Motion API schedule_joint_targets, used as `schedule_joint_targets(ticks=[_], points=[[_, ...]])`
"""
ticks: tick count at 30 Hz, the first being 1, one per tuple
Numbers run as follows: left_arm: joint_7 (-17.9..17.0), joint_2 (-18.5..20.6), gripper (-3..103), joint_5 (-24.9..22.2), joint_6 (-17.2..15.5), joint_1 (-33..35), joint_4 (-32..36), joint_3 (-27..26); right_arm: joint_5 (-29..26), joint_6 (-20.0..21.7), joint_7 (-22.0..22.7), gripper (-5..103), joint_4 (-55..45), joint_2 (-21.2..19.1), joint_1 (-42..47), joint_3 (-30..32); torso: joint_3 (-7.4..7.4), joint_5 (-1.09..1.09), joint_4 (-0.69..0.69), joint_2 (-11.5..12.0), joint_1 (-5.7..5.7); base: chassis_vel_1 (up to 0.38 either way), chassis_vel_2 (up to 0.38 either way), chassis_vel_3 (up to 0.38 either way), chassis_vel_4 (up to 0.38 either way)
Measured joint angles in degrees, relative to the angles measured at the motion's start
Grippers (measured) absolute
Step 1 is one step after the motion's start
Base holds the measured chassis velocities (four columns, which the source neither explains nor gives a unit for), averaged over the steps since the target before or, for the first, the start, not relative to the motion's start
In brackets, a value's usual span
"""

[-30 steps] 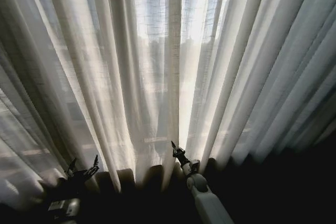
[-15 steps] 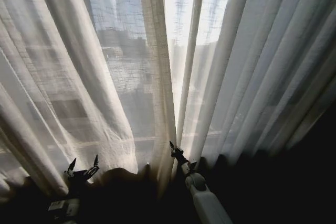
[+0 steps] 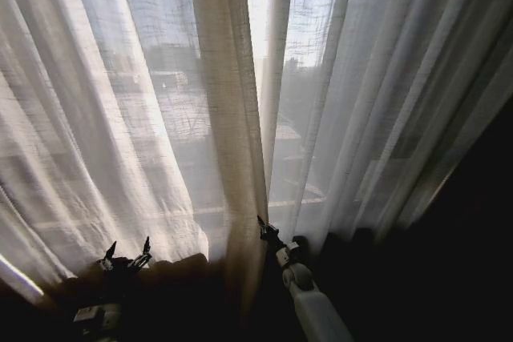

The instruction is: Open the curtains by pulling them apart, changing their state from closed to fully open.

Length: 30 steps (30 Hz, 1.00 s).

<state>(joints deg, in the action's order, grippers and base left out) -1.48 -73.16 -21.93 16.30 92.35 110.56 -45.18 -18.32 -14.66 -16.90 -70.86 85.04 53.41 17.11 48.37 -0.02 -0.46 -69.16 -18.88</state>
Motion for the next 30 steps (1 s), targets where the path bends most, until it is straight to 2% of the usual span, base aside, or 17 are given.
schedule_joint_targets(ticks=[30], points=[[0.0, 0.0, 100, 0.0, 0.0, 0.0, 0.0, 0.0, 0.09, -0.24, -1.36, 0, 0.56, 0.22, -0.01, -0.56, -0.01, 0.02, 0.0, 0.0, 0.01, -0.352, -0.354, 0.353, 0.355]])
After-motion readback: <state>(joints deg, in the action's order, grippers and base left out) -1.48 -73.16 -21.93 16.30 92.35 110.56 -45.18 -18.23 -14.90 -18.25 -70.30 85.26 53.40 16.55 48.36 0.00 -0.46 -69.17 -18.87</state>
